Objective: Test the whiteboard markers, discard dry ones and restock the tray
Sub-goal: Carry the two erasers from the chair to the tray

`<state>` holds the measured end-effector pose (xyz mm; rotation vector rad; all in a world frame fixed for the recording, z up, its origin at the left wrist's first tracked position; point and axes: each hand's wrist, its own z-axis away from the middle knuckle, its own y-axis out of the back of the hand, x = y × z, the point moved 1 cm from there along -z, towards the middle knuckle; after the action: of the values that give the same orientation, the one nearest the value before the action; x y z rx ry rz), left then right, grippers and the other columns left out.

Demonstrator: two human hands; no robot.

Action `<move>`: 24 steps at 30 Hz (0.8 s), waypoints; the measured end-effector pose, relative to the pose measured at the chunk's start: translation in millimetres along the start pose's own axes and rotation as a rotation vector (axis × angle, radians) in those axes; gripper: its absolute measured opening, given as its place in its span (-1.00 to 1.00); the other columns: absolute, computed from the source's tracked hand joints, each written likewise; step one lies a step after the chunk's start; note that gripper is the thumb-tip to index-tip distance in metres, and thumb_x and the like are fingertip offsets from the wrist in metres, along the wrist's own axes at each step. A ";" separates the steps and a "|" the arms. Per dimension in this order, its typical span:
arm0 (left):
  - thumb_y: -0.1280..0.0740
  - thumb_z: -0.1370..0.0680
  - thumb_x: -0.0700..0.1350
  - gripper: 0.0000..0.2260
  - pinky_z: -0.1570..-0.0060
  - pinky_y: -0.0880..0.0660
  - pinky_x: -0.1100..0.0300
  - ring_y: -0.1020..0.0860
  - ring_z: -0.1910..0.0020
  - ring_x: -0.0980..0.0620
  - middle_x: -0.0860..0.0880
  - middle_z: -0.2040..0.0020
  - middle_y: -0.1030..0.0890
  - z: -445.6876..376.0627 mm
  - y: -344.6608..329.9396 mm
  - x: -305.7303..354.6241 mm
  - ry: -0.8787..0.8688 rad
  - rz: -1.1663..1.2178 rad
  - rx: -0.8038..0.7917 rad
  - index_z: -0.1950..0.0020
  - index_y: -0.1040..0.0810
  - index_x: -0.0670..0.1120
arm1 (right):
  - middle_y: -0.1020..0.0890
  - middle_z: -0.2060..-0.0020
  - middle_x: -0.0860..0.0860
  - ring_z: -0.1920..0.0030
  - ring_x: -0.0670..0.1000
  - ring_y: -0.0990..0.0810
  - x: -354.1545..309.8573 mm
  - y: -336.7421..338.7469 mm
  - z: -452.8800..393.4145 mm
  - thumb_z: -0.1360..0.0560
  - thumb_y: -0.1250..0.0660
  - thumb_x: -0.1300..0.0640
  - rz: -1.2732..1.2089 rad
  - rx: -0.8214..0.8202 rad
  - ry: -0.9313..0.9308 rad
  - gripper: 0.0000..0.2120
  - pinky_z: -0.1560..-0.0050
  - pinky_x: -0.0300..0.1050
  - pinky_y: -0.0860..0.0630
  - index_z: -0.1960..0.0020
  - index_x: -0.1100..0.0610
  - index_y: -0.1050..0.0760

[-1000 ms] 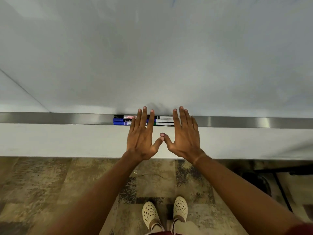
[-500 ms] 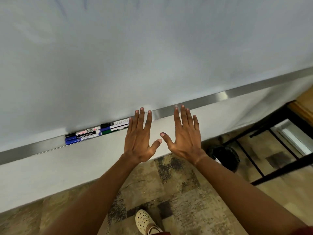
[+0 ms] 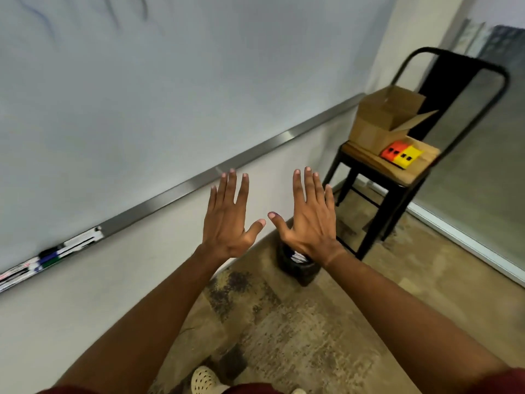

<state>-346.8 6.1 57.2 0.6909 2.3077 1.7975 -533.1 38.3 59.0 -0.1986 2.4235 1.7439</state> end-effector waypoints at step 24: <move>-0.10 -0.47 0.32 -0.16 -0.48 0.12 -0.02 0.23 -0.51 -0.08 -0.14 -0.54 0.22 -237.6 -124.8 229.8 -0.383 0.156 -0.182 -0.54 0.27 -0.02 | 0.00 -0.54 0.17 -0.53 0.15 0.04 291.5 26.9 -59.8 -0.45 0.01 -0.44 0.156 0.063 -0.466 -0.09 -0.48 0.19 -0.04 -0.56 0.12 0.14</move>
<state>-673.8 -127.1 44.5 1.0977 1.8648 1.7239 -826.7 -15.9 45.1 0.3732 2.1875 1.5498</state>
